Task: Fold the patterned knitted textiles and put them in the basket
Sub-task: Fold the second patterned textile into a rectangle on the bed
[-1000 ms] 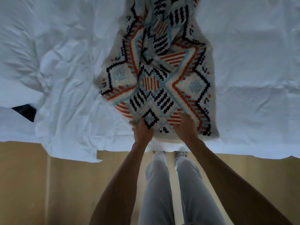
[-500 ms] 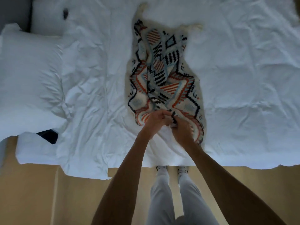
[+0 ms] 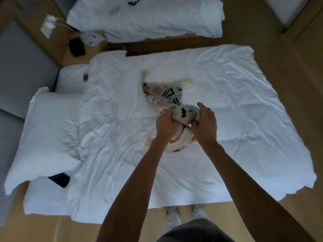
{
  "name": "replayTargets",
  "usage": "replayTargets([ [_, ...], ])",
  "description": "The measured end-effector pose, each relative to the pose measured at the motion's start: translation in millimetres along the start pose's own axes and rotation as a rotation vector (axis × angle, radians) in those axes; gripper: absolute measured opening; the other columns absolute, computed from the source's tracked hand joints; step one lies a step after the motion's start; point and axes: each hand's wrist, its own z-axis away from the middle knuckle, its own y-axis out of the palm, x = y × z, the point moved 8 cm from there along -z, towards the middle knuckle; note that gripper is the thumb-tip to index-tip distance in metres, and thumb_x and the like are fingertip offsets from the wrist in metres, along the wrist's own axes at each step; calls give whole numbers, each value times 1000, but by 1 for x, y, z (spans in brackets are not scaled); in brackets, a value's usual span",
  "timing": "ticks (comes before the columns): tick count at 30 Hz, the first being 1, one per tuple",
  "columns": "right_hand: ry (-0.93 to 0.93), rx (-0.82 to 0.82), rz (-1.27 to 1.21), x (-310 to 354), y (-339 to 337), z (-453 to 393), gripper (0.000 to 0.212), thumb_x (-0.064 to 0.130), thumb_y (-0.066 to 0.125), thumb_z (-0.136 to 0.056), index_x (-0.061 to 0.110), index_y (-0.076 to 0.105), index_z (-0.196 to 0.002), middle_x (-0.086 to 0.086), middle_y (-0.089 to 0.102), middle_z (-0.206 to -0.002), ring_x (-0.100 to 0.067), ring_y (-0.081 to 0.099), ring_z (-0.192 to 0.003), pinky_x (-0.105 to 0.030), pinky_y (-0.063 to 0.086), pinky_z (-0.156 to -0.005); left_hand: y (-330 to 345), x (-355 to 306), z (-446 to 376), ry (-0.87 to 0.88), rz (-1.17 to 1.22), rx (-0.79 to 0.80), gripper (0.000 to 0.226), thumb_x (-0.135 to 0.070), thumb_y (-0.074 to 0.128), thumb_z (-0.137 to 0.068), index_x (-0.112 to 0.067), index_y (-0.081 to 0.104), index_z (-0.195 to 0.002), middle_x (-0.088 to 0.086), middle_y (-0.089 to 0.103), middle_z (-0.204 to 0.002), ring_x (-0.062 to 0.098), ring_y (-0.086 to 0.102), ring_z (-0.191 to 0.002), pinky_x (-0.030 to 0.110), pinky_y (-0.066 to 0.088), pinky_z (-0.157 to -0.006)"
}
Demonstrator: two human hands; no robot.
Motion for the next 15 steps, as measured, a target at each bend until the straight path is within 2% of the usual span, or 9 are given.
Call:
replayTargets([
  [2, -136, 44, 8, 15, -8, -2, 85, 6, 63, -68, 15, 35, -147, -12, 53, -130, -28, 49, -115, -40, 43, -96, -10, -43, -2, 121, -34, 6, 23, -10, 51, -76, -10, 66, -94, 2, 65, -80, 18, 55, -73, 29, 42, -70],
  [3, -184, 69, -46, 25, -13, -2, 88, 5, 65, -66, 15, 33, -148, -10, 51, -134, -25, 48, -119, -37, 41, -99, -12, -61, -2, 181, -56, 15, 16, -9, 52, -75, -10, 64, -86, 0, 62, -75, 14, 52, -69, 29, 40, -69],
  [5, -190, 112, -240, 37, -28, -3, 77, 2, 60, -68, 15, 45, -142, -6, 59, -127, -20, 55, -113, -35, 47, -97, -18, -86, -3, 231, -25, 7, 7, -9, 57, -76, -11, 63, -80, -2, 63, -74, 14, 55, -67, 29, 44, -66],
  [7, -170, 83, -453, 43, -50, -5, 54, -4, 54, -71, 16, 62, -121, 2, 69, -108, -11, 64, -100, -35, 54, -89, -28, -96, 0, 190, 141, -17, 13, -13, 65, -76, -13, 67, -89, 0, 69, -81, 12, 63, -75, 25, 51, -70],
  [8, -165, 46, -510, 44, -62, -7, 47, -9, 55, -72, 16, 65, -111, 8, 70, -99, -3, 65, -94, -28, 54, -85, -32, -97, 3, 168, 225, -9, 21, -13, 69, -76, -14, 65, -97, 0, 69, -85, 10, 64, -77, 22, 51, -71],
  [9, -160, 3, -539, 45, -73, -10, 45, -14, 56, -73, 17, 66, -104, 13, 68, -93, 4, 63, -89, -20, 52, -82, -32, -100, 5, 164, 276, 26, 29, -12, 71, -77, -14, 63, -105, 0, 68, -88, 8, 63, -78, 18, 51, -72],
  [11, -142, -77, -578, 48, -96, -16, 42, -17, 53, -70, 12, 66, -98, 9, 68, -88, 2, 63, -85, -16, 50, -78, -22, -99, 11, 145, 221, 139, 42, -14, 73, -78, -14, 58, -116, -2, 65, -97, 9, 61, -85, 17, 50, -77],
  [13, -118, -161, -600, 45, -114, -24, 47, -18, 44, -66, 8, 65, -98, -1, 68, -90, -6, 64, -85, -17, 50, -77, -4, -89, 20, 108, 78, 243, 44, -17, 73, -79, -13, 60, -121, 2, 67, -106, 12, 60, -93, 28, 50, -86],
  [15, -75, -220, -614, 36, -128, -29, 48, -18, 41, -66, 9, 65, -98, -2, 68, -91, -2, 63, -85, -12, 48, -76, 7, -80, 28, 76, 73, 230, 32, -18, 67, -90, -9, 65, -120, 11, 70, -112, 18, 62, -101, 37, 51, -92],
])
